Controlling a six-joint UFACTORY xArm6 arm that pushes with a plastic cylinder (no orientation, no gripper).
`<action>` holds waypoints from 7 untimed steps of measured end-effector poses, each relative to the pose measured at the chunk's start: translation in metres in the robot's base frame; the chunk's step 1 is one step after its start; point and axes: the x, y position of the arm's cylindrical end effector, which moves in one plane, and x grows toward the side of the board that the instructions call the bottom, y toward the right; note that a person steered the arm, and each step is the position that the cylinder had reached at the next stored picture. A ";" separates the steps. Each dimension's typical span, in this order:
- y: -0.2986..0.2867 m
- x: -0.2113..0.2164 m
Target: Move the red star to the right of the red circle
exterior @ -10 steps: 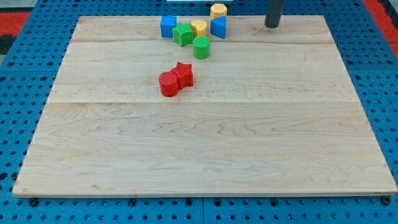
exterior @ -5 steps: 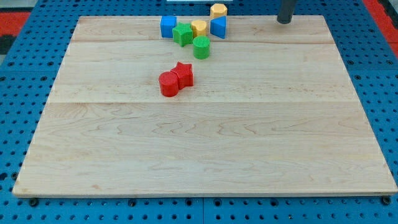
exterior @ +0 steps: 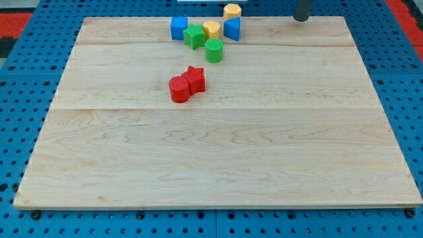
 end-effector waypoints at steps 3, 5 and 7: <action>-0.167 0.131; -0.191 0.141; -0.197 0.190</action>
